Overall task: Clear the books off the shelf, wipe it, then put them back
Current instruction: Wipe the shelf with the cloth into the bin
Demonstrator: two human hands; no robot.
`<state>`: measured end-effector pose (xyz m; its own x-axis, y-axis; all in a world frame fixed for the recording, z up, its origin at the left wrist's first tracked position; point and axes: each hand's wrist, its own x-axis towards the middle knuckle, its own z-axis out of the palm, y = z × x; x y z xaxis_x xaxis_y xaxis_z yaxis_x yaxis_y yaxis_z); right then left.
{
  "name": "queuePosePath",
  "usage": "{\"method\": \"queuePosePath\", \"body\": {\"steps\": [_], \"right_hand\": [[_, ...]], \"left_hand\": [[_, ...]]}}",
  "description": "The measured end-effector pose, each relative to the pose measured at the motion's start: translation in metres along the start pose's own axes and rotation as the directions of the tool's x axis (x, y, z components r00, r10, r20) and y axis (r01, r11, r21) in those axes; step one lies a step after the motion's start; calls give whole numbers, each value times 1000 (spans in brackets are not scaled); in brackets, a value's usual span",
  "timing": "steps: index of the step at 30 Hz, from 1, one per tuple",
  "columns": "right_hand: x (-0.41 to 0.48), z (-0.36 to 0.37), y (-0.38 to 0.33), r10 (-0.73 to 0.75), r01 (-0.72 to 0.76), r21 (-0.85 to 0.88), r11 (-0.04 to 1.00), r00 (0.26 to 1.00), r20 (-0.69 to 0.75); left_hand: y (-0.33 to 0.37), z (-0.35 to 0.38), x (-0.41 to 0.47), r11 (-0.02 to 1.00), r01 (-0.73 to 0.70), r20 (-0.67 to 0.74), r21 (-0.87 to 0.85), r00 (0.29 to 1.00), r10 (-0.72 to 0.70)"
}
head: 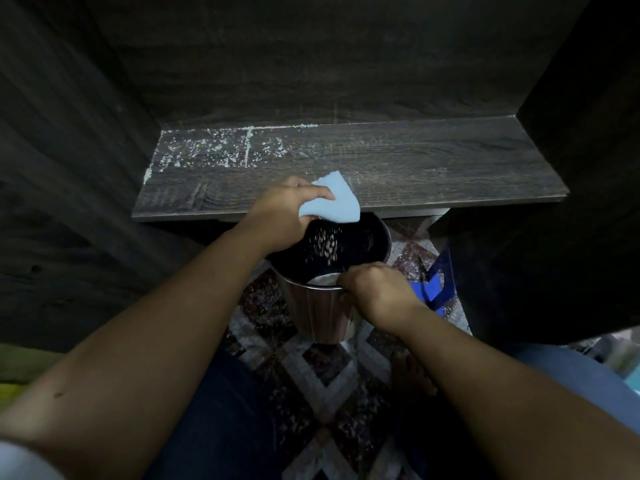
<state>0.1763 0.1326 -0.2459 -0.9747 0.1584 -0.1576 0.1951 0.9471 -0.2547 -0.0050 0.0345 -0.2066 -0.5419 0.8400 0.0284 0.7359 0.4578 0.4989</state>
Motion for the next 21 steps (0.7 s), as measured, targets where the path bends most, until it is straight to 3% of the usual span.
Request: {"method": "queuePosePath", "body": {"steps": [7,11,14,18,21], "right_hand": [[-4,-2,-2,-7,7,-33,999,1000,-8],[-5,-2,-1,-24,23,-37,999,1000,-6],[-4,-1,0,-39,39,-41,998,999,-6],[-2,1,4,-29,29,-27,999,1000,-4],[-1,2,6,-26,26,-7,1000,1000,-3]], "left_hand": [[5,-9,-29,989,-88,14,-119,996,90],[3,-14,-24,976,-115,-217,-186,973,73],[-10,-8,-13,991,-40,-307,-125,952,0],[-19,10,-5,985,162,-261,62,955,-141],[-19,17,-5,955,151,-199,256,975,-101]]}}
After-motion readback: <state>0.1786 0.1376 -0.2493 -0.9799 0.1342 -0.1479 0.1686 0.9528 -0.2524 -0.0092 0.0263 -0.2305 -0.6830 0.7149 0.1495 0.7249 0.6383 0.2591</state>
